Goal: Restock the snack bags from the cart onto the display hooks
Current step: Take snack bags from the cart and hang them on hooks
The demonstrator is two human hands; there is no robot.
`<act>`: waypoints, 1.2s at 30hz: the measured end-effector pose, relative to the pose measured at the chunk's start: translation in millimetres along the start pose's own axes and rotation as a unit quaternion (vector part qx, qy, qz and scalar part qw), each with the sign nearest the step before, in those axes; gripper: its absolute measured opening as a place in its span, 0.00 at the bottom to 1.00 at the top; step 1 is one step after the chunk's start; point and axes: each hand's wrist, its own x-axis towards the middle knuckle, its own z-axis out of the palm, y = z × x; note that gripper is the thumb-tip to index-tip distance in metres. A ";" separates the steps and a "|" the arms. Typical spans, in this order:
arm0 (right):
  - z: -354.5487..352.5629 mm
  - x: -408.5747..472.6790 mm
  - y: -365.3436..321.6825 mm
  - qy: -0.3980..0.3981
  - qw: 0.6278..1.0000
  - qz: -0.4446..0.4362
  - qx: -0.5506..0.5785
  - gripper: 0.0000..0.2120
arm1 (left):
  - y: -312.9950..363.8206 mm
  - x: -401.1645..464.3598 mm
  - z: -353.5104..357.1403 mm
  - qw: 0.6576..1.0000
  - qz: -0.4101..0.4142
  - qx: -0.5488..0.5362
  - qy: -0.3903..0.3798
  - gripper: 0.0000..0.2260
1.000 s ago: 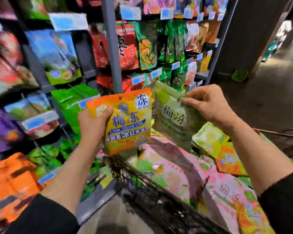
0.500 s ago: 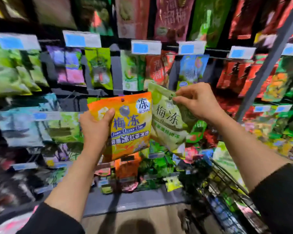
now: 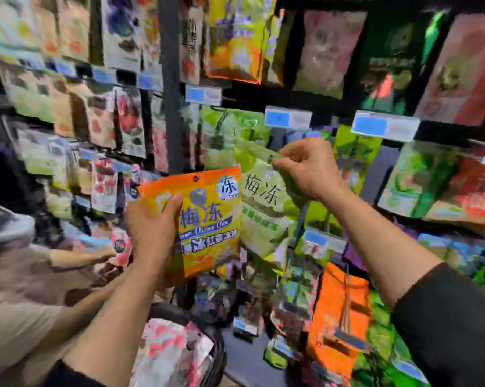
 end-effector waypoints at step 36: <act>162.3 221.1 28.1 -0.022 0.986 0.078 0.148 0.07 | -62.9 132.7 79.6 0.997 -0.001 0.017 0.069 0.15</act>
